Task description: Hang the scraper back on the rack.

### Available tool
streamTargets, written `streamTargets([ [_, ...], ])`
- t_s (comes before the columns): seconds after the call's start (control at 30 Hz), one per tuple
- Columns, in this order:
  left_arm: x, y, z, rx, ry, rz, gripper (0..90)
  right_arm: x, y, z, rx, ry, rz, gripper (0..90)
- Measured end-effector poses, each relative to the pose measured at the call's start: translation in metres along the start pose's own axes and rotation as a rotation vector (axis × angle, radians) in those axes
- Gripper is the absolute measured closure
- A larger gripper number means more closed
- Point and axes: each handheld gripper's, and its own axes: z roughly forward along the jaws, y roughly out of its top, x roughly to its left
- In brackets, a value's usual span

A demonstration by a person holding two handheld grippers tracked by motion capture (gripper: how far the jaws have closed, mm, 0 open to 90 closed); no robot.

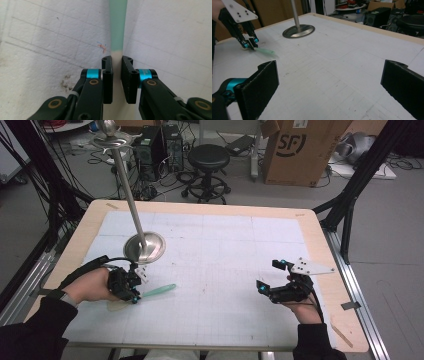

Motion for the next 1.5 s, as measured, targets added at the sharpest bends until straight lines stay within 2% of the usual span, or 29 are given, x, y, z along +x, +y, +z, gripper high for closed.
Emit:
streamTargets([
  [0.07,0.0,-0.006,-0.007,-0.047,0.012,-0.014,80.6,0.0,0.0,-0.001,-0.001,-0.004,-0.002,0.6],
  [0.13,0.001,-0.012,-0.014,-0.087,0.021,-0.052,80.5,0.0,0.0,-0.001,-0.002,-0.006,-0.002,0.6],
  [0.17,0.0,-0.015,-0.017,-0.131,0.037,-0.083,80.5,0.0,-0.001,-0.001,-0.001,-0.007,-0.002,0.6],
  [0.23,0.002,-0.021,-0.024,-0.176,0.054,-0.119,80.6,0.0,-0.001,0.0,0.003,-0.002,-0.001,0.6],
  [0.37,0.004,-0.031,-0.035,-0.278,0.072,-0.175,80.6,0.001,-0.001,0.001,0.002,0.006,-0.002,0.6],
  [0.4,0.005,-0.034,-0.037,-0.294,0.077,-0.175,80.6,0.001,-0.001,0.002,0.001,0.005,-0.004,0.6],
  [0.47,0.005,-0.039,-0.042,-0.337,0.126,-0.186,80.6,0.001,-0.001,0.003,0.003,0.008,-0.002,0.6],
  [0.5,0.005,-0.041,-0.043,-0.366,0.153,-0.206,80.6,0.001,-0.001,0.003,0.002,0.009,-0.003,0.6],
  [0.57,0.007,-0.047,-0.047,-0.431,0.173,-0.242,80.6,0.001,-0.001,0.003,0.002,0.009,-0.002,0.6],
  [0.7,0.009,-0.057,-0.054,-0.537,0.183,-0.292,80.6,0.0,-0.001,0.003,0.001,0.004,-0.001,0.6],
  [0.83,0.012,-0.066,-0.061,-0.573,0.243,-0.342,80.5,0.0,0.0,0.002,-0.005,-0.003,-0.001,0.6],
  [1.0,0.016,-0.08,-0.076,-0.685,0.236,-0.406,80.6,0.0,-0.001,0.002,-0.003,-0.008,0.005,0.6],
  [1.17,0.021,-0.088,-0.088,-0.757,0.238,-0.436,80.6,0.001,-0.001,0.003,0.001,-0.004,-0.002,0.6],
  [1.33,0.026,-0.092,-0.099,-0.813,0.258,-0.453,80.6,0.001,-0.001,0.003,0.003,-0.005,0.002,0.6],
  [1.43,0.028,-0.09,-0.106,-0.824,0.316,-0.463,80.5,0.001,-0.001,0.003,0.006,-0.002,0.004,0.6],
  [1.5,0.029,-0.087,-0.111,-0.825,0.335,-0.455,80.6,0.0,-0.001,0.004,0.003,-0.001,-0.002,0.6],
])
